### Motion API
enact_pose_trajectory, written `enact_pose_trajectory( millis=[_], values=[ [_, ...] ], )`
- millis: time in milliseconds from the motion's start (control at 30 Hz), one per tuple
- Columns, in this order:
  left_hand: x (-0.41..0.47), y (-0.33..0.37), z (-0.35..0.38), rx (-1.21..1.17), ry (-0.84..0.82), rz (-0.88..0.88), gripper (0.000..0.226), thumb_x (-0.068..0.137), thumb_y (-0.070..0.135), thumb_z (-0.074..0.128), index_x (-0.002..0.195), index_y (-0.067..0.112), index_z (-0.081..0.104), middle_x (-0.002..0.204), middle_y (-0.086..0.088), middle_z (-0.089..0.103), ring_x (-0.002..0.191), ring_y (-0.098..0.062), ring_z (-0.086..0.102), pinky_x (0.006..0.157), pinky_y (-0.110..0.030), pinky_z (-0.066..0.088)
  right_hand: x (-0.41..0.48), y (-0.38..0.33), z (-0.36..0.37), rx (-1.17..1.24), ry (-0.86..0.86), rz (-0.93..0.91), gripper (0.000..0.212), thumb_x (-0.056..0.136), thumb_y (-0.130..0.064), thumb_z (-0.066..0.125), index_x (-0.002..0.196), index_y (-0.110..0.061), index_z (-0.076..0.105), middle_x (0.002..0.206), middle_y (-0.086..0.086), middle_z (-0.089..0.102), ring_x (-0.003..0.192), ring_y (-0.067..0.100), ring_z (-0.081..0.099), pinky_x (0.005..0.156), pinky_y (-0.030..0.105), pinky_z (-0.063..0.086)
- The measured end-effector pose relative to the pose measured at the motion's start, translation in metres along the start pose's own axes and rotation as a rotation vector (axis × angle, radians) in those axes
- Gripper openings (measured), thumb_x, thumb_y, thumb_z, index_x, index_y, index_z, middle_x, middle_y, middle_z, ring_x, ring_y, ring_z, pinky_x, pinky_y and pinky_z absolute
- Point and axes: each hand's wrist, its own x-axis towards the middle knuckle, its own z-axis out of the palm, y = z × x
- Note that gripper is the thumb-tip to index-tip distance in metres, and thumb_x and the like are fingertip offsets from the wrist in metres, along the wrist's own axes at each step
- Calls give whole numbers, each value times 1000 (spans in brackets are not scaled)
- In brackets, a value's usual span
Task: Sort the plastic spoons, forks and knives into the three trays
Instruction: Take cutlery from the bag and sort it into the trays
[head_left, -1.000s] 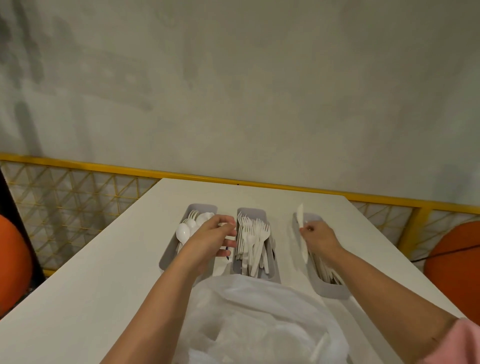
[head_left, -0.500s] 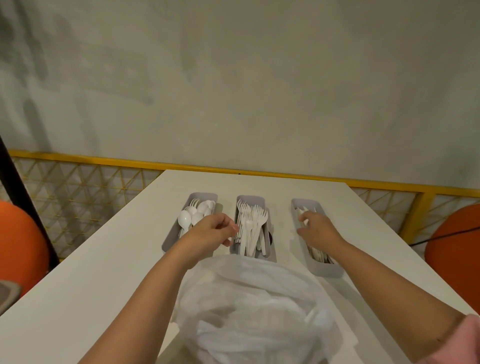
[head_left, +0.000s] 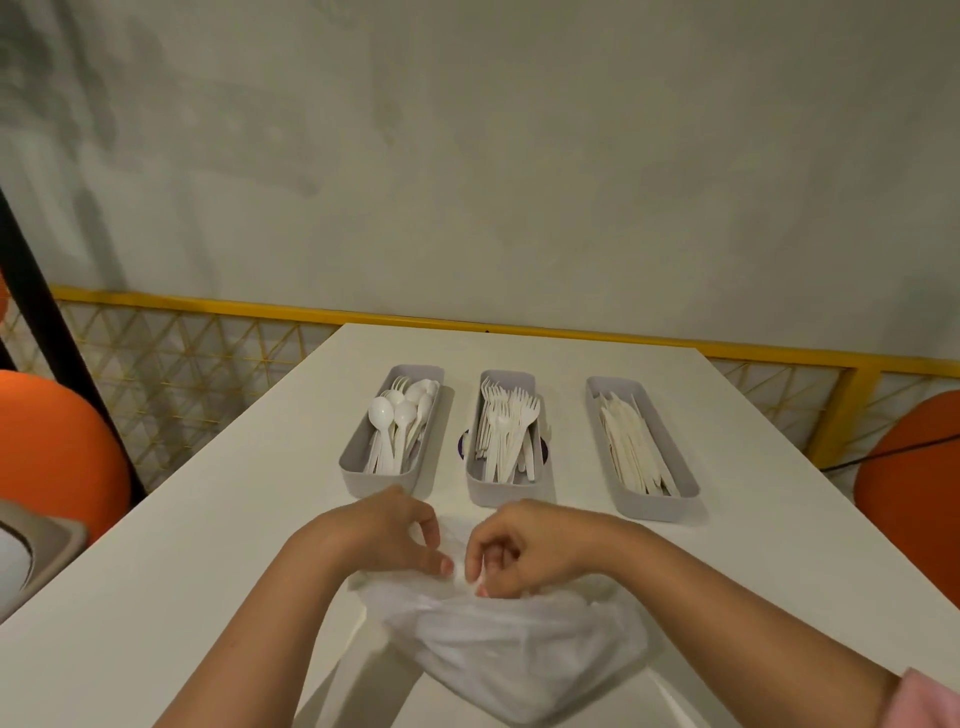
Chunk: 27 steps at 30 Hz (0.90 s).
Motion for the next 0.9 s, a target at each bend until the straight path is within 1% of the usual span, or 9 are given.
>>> enact_pose_trajectory(
  millis=[100,200,367,500,600,633,700,833,900],
  values=[
    [-6,-3,3,25,-107,-36,79,75,54,68,141,34,31,136,10,35,124,-15,44,93,-26,43,0,2,12,-189,-103,-5,38,84,-12,64,122,-16,58,99,-4,48,83,13,50,81,27,44],
    [-8,-3,5,-6,-115,3,99,75,41,73,149,27,8,151,13,19,136,-15,33,103,-28,41,0,2,20,-277,-92,3,50,81,-20,69,127,-20,50,103,-7,39,87,13,45,82,27,41],
    [-5,-1,5,-188,64,101,104,76,22,75,150,22,3,157,11,5,142,-13,20,110,-24,29,-1,5,21,-343,-39,49,38,83,-21,62,120,-19,51,99,-3,49,85,17,48,74,29,42],
    [-4,-2,5,-293,102,111,103,77,12,72,150,24,0,153,14,9,136,-15,29,102,-29,42,-2,13,23,-347,1,82,35,86,-22,60,118,-17,49,113,7,57,96,26,55,80,33,44],
    [-4,-5,7,-265,66,87,101,79,9,67,150,27,-2,155,15,4,135,-17,31,99,-27,44,-2,14,26,-361,-18,70,12,86,-23,59,95,-20,51,95,2,57,79,19,52,69,30,42],
    [-4,-5,8,-256,58,78,100,80,9,66,150,27,-2,155,16,1,135,-17,31,98,-25,43,-2,14,28,-371,-11,57,11,87,-25,58,83,-23,47,82,-4,52,71,15,47,63,26,38],
    [-4,-7,8,-263,49,63,96,82,7,63,150,27,-2,156,14,2,136,-19,31,98,-25,41,-1,15,29,-392,11,32,21,89,-25,54,74,-21,41,70,-9,39,65,15,39,57,23,31],
    [0,-14,8,-320,43,33,91,84,3,56,150,26,-1,157,8,8,136,-20,30,102,-27,39,-1,19,27,-420,71,0,37,91,-22,53,64,-27,27,71,-10,30,72,17,36,56,17,26],
    [2,-17,9,-333,59,13,89,85,2,54,150,26,0,156,8,10,137,-20,30,101,-26,39,-1,22,25,-413,100,1,36,91,-21,52,66,-27,27,72,-9,32,79,19,39,58,24,29]
  ],
)
